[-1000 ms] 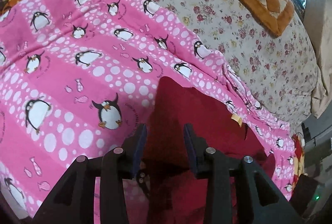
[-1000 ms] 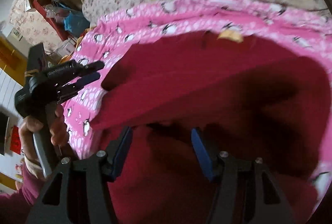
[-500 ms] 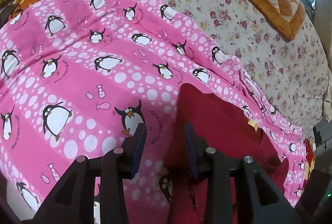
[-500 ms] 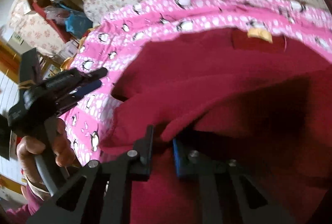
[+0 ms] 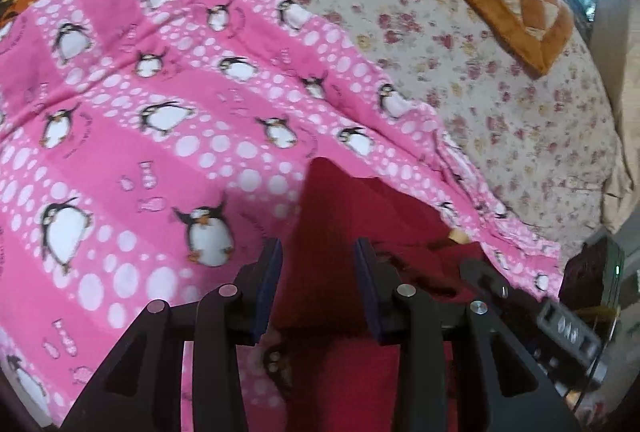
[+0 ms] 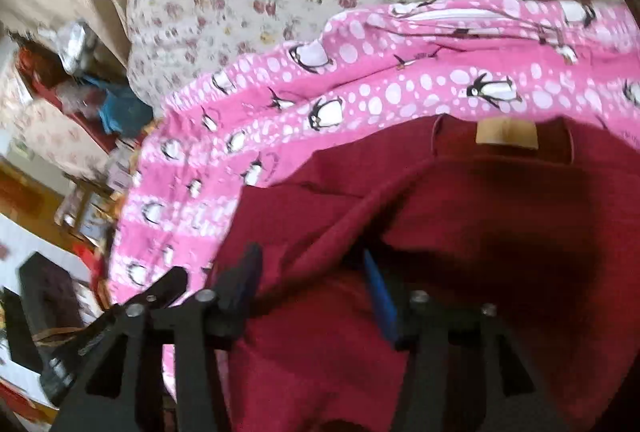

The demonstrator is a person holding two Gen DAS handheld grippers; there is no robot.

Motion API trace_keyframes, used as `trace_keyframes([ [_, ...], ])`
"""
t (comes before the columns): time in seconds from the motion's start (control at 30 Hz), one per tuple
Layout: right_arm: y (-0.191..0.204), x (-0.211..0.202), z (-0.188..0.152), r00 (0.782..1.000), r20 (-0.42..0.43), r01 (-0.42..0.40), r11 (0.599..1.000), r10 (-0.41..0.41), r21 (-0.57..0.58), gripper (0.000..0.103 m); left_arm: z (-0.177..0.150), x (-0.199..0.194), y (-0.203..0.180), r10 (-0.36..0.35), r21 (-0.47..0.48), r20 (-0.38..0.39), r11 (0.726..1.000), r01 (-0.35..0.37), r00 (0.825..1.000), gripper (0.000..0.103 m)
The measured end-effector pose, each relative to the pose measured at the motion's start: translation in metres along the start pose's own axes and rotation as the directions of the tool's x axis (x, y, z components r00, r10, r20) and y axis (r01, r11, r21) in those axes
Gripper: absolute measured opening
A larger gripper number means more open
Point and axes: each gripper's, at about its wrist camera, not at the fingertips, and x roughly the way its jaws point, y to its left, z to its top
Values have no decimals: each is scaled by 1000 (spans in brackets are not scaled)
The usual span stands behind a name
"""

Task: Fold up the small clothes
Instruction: 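Press the folded sweatshirt body flat with both open grippers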

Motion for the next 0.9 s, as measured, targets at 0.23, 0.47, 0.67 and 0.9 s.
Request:
trace_keyframes([
  [0.23,-22,-70,-29,997,31,78,992,-75,-100,63,-5,11,-28,-62,84,-19,994,63,998,27],
  [0.47,-33,-90,-37,991,46,127,984,-122,-123,63,-7,20,-28,4,90,-1,996,-4,1000,27],
  [0.67,-27,-89,-46,973,58,230,955,-223,-188,63,3,38,-28,13,18,-50,1000,-12,999,28],
  [0.9,-43,-101,-62,926,69,377,895,-372,-239,64,10,69,-55,106,96,-94,991,-97,990,28],
])
